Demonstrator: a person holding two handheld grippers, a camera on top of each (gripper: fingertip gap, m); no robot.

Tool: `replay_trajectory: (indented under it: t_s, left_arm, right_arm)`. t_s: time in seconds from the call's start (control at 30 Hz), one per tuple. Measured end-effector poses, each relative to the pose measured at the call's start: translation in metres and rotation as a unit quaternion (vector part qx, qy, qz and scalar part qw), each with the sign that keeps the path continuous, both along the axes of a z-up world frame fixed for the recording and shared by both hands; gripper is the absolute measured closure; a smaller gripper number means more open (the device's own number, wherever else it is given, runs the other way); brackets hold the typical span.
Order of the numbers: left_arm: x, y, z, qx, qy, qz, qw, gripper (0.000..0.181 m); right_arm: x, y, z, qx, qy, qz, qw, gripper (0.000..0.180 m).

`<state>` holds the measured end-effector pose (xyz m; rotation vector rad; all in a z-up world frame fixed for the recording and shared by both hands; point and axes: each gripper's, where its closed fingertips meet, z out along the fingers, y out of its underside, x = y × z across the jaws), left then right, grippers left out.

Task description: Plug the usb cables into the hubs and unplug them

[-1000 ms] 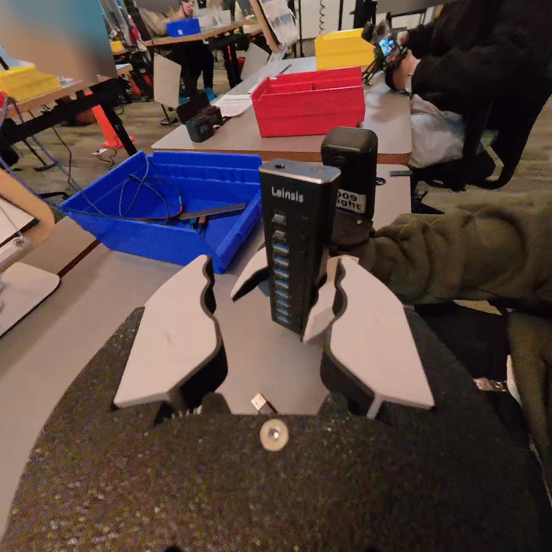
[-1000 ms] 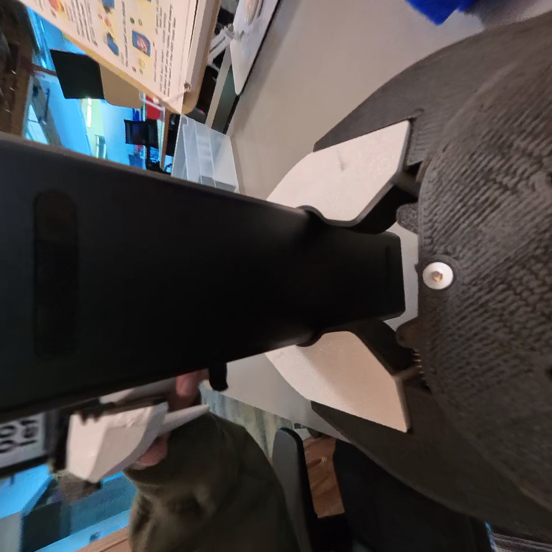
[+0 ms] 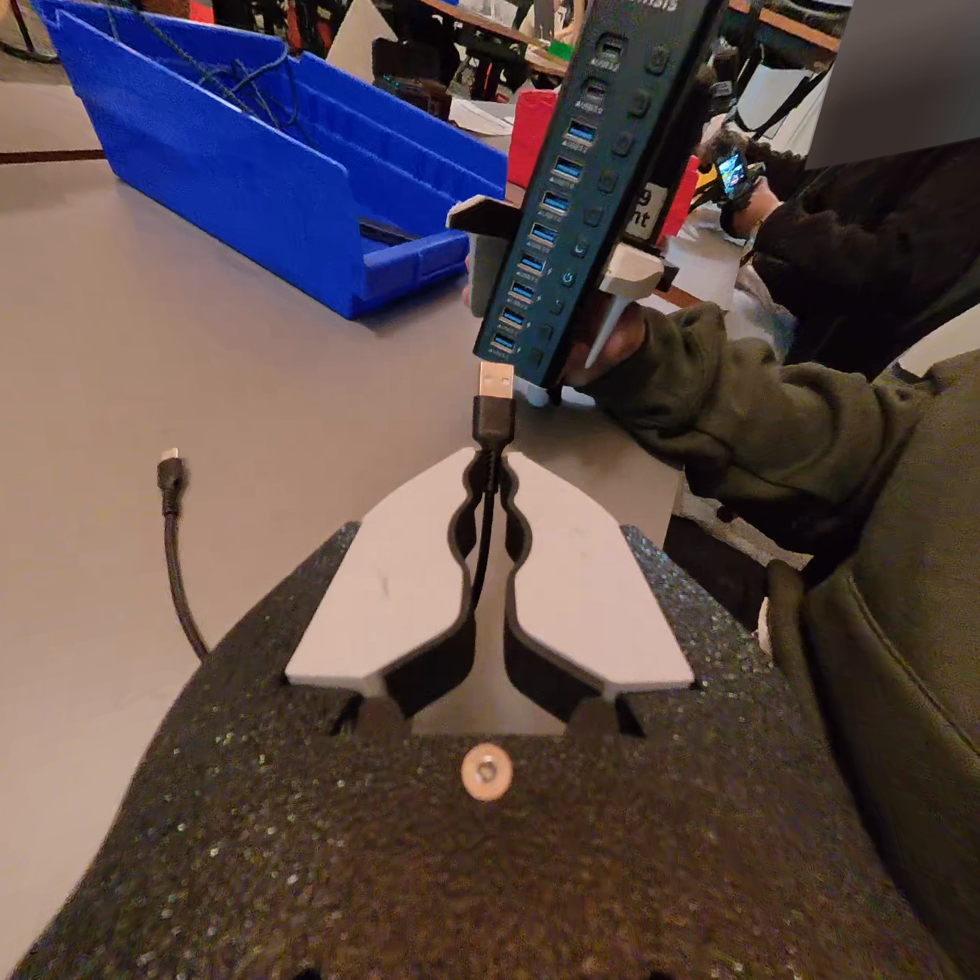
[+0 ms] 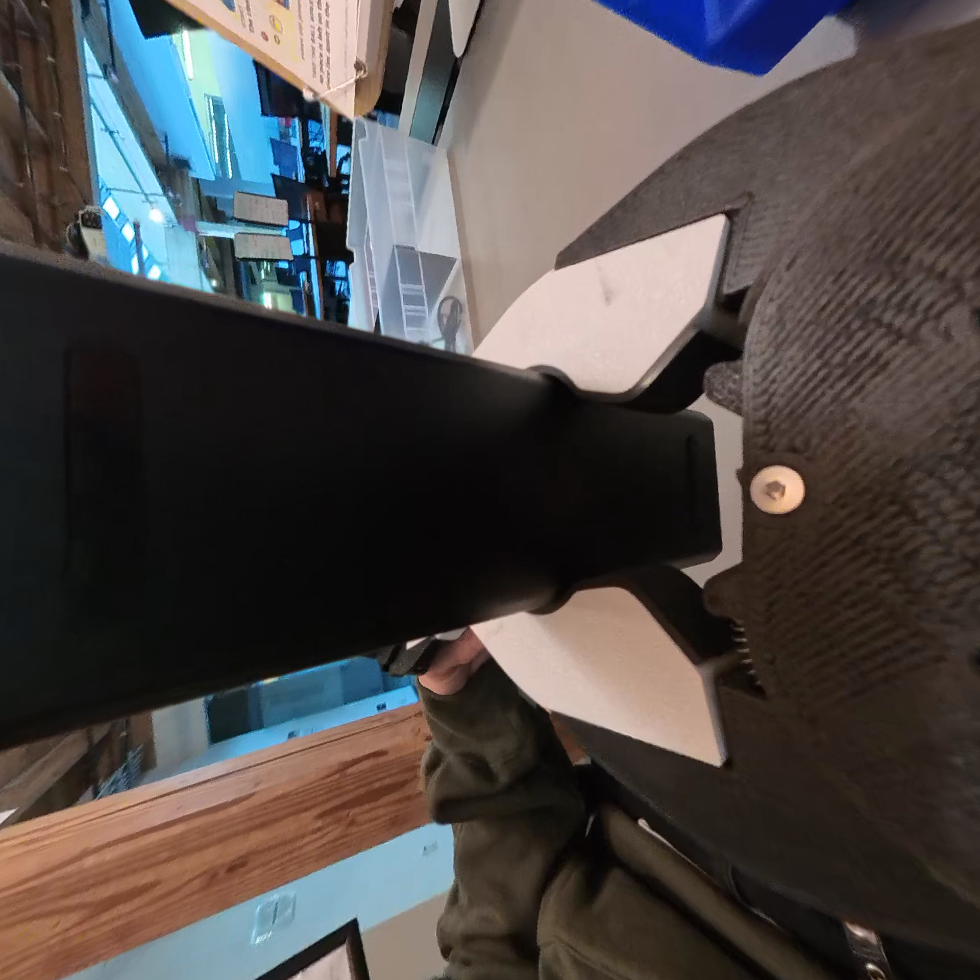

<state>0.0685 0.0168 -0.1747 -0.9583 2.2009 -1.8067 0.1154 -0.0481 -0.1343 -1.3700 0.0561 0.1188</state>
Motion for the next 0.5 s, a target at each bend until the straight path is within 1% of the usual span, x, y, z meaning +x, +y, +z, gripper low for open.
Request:
replay_trajectory:
  t_s: [0.1, 0.3, 0.43, 0.5]
  left_arm:
    - [-0.004, -0.006, 0.008, -0.009, -0.006, -0.012, 1.0, 0.176]
    - [-0.01, -0.013, 0.011, 0.002, -0.009, -0.029, 1.0, 0.176]
    - [-0.005, -0.014, 0.013, 0.033, 0.008, -0.01, 0.999, 0.176]
    - [-0.001, -0.012, 0.013, 0.08, 0.02, 0.017, 0.996, 0.176]
  right_arm:
    - [-0.003, -0.001, 0.002, 0.008, -0.004, 0.015, 1.0, 0.106]
    - [-0.011, 0.001, 0.002, 0.008, -0.017, 0.045, 0.999, 0.106]
    - [-0.017, -0.003, 0.004, 0.022, -0.024, 0.07, 0.997, 0.106]
    - [-0.021, -0.004, 0.005, 0.025, -0.021, 0.085, 0.996, 0.106]
